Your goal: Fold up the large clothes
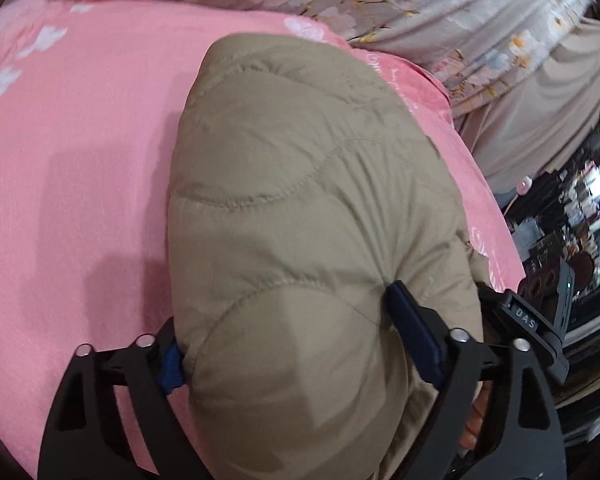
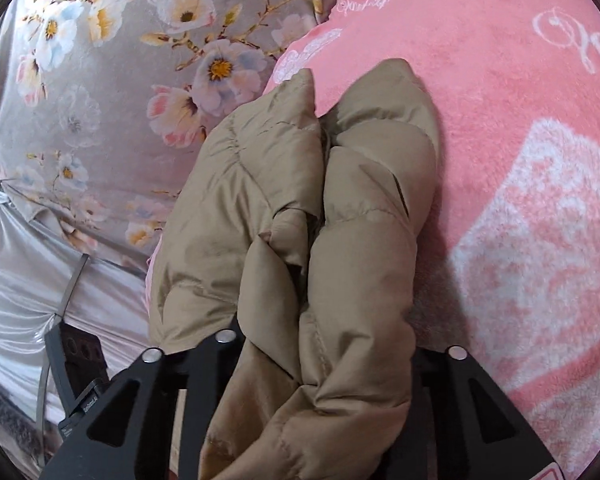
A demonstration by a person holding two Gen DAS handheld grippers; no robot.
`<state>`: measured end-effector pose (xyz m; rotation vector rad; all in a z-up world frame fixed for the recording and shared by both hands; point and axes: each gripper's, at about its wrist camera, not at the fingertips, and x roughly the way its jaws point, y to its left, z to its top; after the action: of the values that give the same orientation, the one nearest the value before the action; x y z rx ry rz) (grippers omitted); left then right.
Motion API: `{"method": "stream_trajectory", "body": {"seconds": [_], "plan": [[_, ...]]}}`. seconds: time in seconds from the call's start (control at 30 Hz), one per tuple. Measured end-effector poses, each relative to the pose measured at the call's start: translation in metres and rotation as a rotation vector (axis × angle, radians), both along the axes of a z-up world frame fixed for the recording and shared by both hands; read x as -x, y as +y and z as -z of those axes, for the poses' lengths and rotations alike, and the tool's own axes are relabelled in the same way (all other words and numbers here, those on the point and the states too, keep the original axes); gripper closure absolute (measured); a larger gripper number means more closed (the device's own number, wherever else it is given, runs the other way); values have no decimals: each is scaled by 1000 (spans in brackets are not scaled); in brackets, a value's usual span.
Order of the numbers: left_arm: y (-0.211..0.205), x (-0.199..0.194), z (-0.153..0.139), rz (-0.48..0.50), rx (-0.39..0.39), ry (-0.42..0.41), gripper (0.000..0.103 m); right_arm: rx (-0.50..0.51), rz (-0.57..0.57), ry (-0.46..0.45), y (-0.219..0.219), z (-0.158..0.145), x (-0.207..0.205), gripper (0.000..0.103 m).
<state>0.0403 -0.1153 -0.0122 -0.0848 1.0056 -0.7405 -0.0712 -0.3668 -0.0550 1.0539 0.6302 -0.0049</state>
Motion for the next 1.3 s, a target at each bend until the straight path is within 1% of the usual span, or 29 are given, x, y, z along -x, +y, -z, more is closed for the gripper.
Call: {"method": "stream_trajectory", "body": {"seconds": [0.07, 0.17, 0.27, 0.43, 0.53, 0.67, 0.8, 0.87, 1.03, 1.2, 1.3], "plan": [[1, 4, -10, 23, -1, -39, 32, -11, 0, -17, 1, -4, 4, 80], [3, 13, -26, 46, -1, -107, 35, 19, 6, -50, 6, -15, 11, 81], [7, 19, -41, 54, 3, -167, 36, 59, 15, -88, 12, -31, 13, 82], [15, 16, -66, 54, 46, -232, 37, 125, 15, -144, 19, -60, 10, 82], [15, 9, -83, 51, 65, -277, 37, 170, 9, -180, 25, -81, -3, 82], [25, -7, -106, 43, 101, -345, 37, 219, 1, -224, 31, -104, -23, 83], [35, -29, -128, 27, 118, -410, 37, 295, -16, -268, 40, -133, -54, 83], [41, -40, -137, 13, 126, -430, 37, 321, -25, -287, 43, -142, -68, 83], [57, -81, -157, -27, 130, -500, 37, 399, -57, -315, 58, -170, -122, 83], [78, -131, -166, -57, 148, -556, 37, 469, -88, -337, 77, -198, -180, 83], [89, -158, -165, -74, 146, -590, 37, 478, -101, -344, 87, -203, -215, 83]]}}
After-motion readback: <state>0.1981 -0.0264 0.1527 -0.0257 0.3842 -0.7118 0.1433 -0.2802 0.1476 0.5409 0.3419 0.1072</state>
